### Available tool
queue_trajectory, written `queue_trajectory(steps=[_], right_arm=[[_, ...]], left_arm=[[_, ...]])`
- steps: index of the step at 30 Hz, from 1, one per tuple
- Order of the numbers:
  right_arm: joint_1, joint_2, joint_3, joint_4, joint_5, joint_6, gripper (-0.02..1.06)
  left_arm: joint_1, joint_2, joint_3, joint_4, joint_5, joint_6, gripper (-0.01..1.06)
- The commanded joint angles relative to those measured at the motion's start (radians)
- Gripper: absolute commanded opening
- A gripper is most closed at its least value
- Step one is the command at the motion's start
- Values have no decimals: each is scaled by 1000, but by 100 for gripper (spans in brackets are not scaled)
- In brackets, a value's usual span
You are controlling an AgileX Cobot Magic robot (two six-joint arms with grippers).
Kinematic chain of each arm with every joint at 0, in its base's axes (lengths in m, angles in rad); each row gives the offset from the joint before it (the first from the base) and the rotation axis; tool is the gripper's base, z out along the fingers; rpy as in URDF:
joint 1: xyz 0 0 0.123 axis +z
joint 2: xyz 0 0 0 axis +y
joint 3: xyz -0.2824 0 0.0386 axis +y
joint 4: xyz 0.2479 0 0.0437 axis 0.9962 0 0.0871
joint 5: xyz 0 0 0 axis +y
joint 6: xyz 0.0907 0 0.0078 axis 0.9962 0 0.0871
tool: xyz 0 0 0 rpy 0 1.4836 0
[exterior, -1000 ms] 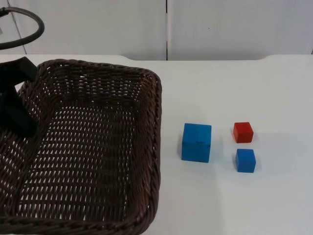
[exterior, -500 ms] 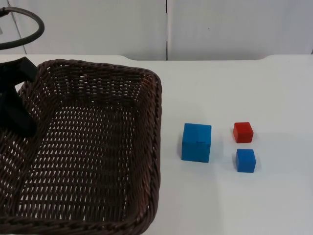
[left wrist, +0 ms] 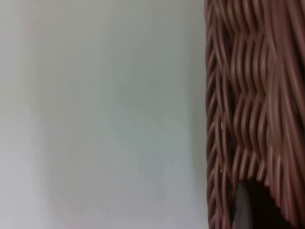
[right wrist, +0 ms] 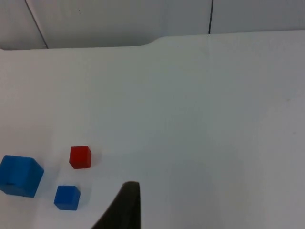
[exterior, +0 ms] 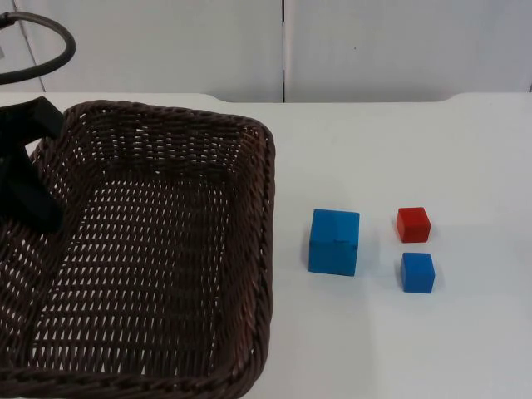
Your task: Pick up the basket with the left hand and place the largest block into the basket with the right hand.
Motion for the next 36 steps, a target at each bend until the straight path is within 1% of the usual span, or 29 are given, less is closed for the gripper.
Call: queue_trajectory(steps=[1, 6, 7, 8, 11, 16, 21, 23, 26, 27, 31, 32, 36], right_arm=[[-5, 47, -19, 3, -28, -17, 105], [-5, 204, -73, 18, -42, -61, 105], [-5, 204, -73, 18, -42, -61, 105], [-5, 246, -90, 32, -49, -98, 105], [-5, 326, -113, 45, -73, -133, 105], [-5, 401, -138, 55, -104, -174, 105], [-5, 447, -156, 57, -117, -207, 105], [-3, 476, -174, 67, -121, -240, 105], [-3, 513, -193, 126, -123, -344, 105], [-3, 513, -193, 126, -123, -344, 105], [-3, 576, -206, 236, -125, -497, 105], [-3, 576, -206, 236, -125, -497, 105], [-2, 644, -206, 373, -121, -623, 105]], left_arm=[[0, -14, -2, -19, 9, -1, 0], [0, -14, -2, -19, 9, -1, 0], [0, -14, -2, -19, 9, -1, 0], [0, -14, -2, -19, 9, -1, 0], [0, -14, -2, -19, 9, -1, 0], [0, -14, -2, -17, 9, -1, 0], [0, -14, -2, -17, 9, -1, 0], [0, -14, -2, -17, 9, -1, 0], [0, -14, -2, -17, 9, -1, 0], [0, -14, -2, -17, 9, -1, 0], [0, -14, -2, -17, 9, -1, 0], [0, -14, -2, -17, 9, -1, 0], [0, -14, -2, -10, 9, -1, 0]])
